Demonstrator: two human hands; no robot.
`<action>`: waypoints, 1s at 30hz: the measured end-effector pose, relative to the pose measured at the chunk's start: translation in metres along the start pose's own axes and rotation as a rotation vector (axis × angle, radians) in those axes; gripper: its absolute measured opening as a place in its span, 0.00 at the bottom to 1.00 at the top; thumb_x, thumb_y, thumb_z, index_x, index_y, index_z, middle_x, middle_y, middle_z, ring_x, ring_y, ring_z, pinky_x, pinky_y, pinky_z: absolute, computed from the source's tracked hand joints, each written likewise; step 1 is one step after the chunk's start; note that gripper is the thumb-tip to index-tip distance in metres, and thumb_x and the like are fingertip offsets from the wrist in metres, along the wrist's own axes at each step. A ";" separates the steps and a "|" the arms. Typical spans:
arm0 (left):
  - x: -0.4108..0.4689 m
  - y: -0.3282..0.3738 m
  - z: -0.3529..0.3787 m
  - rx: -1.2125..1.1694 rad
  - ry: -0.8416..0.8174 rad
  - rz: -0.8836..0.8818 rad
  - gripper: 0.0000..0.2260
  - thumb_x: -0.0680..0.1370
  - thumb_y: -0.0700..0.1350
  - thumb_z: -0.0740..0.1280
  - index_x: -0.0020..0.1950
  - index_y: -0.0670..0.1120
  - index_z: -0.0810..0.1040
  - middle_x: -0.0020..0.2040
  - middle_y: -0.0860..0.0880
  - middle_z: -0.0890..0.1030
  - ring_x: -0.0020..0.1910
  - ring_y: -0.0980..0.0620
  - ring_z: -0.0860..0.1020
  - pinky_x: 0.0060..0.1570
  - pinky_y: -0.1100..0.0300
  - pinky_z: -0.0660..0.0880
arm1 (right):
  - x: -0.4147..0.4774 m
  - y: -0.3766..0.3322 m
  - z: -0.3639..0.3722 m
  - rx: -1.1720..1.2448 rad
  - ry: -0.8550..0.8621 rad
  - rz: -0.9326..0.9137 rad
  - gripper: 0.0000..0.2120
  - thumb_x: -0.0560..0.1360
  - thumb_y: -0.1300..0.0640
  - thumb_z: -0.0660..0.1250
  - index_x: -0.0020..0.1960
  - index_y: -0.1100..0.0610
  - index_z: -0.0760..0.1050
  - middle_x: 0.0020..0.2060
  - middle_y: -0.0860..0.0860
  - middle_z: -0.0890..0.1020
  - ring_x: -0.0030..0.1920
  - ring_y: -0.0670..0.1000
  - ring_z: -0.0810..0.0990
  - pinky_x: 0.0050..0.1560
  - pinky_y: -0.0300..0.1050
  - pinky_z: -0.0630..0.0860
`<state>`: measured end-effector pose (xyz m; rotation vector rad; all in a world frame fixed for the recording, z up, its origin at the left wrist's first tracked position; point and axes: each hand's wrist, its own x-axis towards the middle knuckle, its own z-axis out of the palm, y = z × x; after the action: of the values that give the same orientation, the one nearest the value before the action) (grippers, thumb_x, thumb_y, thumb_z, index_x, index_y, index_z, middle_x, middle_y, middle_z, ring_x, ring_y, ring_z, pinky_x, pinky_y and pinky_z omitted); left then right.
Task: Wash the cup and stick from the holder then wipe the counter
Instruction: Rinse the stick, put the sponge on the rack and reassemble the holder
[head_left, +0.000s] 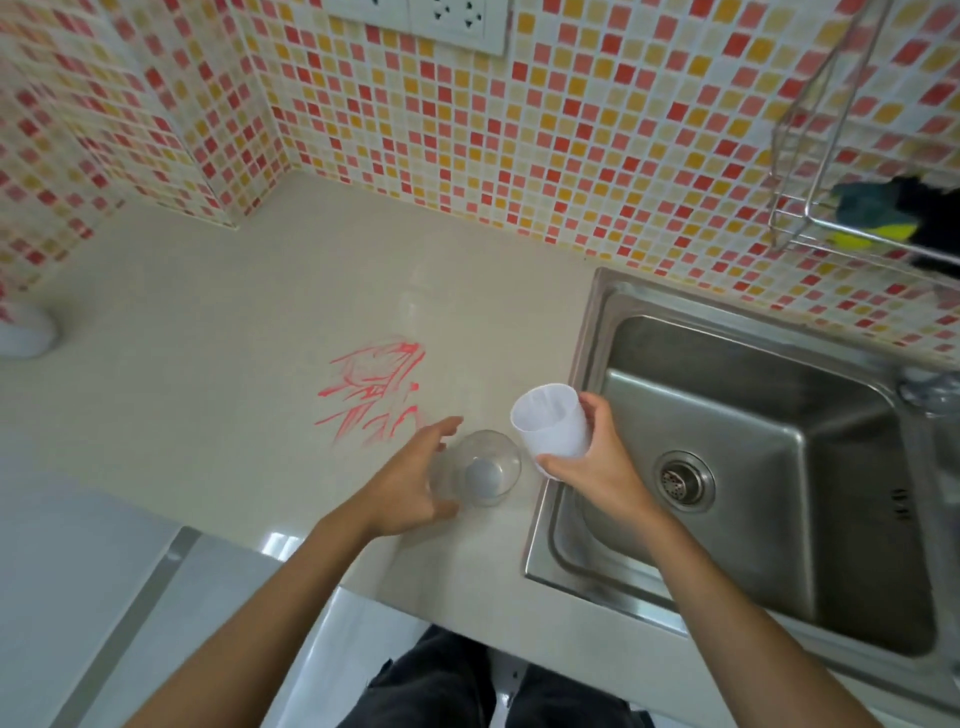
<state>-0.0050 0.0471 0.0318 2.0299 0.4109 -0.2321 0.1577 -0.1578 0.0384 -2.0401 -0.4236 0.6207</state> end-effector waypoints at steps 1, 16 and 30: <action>0.003 0.001 0.005 0.001 -0.010 0.010 0.44 0.65 0.47 0.79 0.76 0.52 0.59 0.71 0.55 0.65 0.66 0.56 0.69 0.67 0.61 0.66 | -0.005 0.000 -0.004 -0.038 -0.019 -0.011 0.41 0.59 0.53 0.78 0.67 0.44 0.60 0.64 0.48 0.69 0.62 0.47 0.71 0.59 0.42 0.72; 0.070 0.019 0.021 -0.106 0.215 0.104 0.39 0.63 0.46 0.82 0.71 0.47 0.69 0.66 0.50 0.76 0.64 0.53 0.75 0.63 0.59 0.72 | 0.011 -0.076 -0.029 -0.769 -0.175 -0.335 0.42 0.63 0.47 0.75 0.73 0.46 0.61 0.64 0.50 0.66 0.63 0.53 0.63 0.66 0.48 0.66; 0.057 0.021 0.028 -0.161 0.303 0.138 0.36 0.66 0.47 0.78 0.71 0.54 0.67 0.61 0.57 0.75 0.60 0.59 0.73 0.56 0.66 0.72 | 0.023 -0.085 0.032 -0.786 -0.105 -0.360 0.34 0.67 0.44 0.72 0.70 0.45 0.64 0.67 0.47 0.66 0.64 0.55 0.66 0.62 0.53 0.70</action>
<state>0.0558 0.0238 0.0172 1.9275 0.4589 0.1907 0.1536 -0.0801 0.0915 -2.5627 -1.2158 0.3596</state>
